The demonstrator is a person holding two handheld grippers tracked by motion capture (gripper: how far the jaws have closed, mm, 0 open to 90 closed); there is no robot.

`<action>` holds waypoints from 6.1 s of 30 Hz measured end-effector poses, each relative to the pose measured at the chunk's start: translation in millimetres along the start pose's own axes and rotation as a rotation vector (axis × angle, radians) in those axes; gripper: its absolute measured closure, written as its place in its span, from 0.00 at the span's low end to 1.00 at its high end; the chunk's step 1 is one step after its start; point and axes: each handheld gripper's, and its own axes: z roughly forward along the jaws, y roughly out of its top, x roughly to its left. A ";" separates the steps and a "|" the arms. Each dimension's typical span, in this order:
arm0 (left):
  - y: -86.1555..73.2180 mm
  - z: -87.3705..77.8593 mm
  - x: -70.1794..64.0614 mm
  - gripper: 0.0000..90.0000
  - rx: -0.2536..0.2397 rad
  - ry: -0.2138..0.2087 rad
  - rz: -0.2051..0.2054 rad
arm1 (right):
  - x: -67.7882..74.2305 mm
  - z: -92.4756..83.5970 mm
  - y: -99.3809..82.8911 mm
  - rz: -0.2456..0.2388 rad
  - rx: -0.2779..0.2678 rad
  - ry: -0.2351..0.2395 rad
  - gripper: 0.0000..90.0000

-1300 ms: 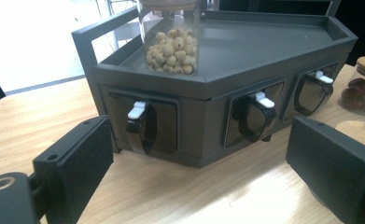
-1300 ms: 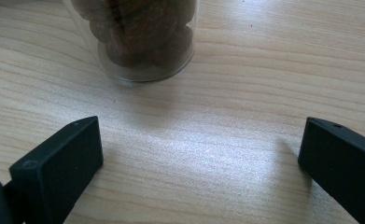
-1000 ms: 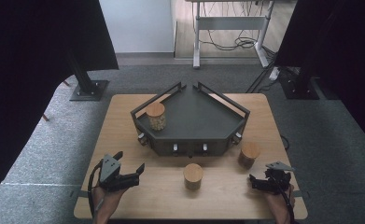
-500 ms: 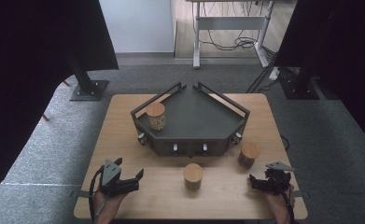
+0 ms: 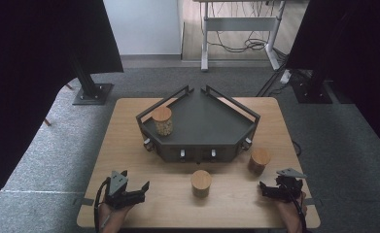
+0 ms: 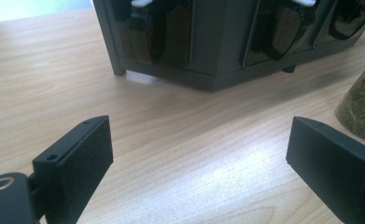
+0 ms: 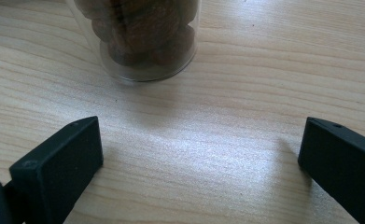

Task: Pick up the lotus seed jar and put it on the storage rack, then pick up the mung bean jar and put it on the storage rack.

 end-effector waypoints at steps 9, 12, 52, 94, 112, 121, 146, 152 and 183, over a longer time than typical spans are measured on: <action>-5.4 2.6 0.2 0.08 0.028 0.002 -0.013 | -0.1 0.0 0.0 -0.001 0.000 0.003 0.00; -6.7 3.6 -0.1 0.08 0.036 0.004 -0.014 | 0.0 -0.1 0.0 -0.001 0.001 0.003 0.00; -13.3 18.5 -5.7 0.08 0.143 0.024 0.003 | 7.2 -11.6 -4.8 -0.007 -0.050 0.021 0.05; -2.9 35.0 0.3 0.03 0.269 0.055 -0.043 | 41.8 -35.5 -2.5 -0.085 -0.170 0.068 0.05; -1.5 37.0 -2.0 0.00 0.276 0.068 -0.052 | 56.2 -39.2 2.4 -0.115 -0.196 0.128 0.05; -1.5 37.2 -2.3 0.00 0.276 0.068 -0.053 | 61.9 -39.4 3.4 -0.113 -0.203 0.154 0.05; -1.4 37.2 -2.2 0.00 0.276 0.066 -0.052 | 85.3 -34.3 9.8 -0.156 -0.238 0.294 0.05; -1.4 37.2 -2.1 0.00 0.276 0.066 -0.052 | 89.8 -33.4 10.6 -0.166 -0.246 0.310 0.05; -1.4 37.1 -2.2 0.00 0.276 0.065 -0.051 | 116.2 -19.2 19.8 -0.234 -0.269 0.410 0.04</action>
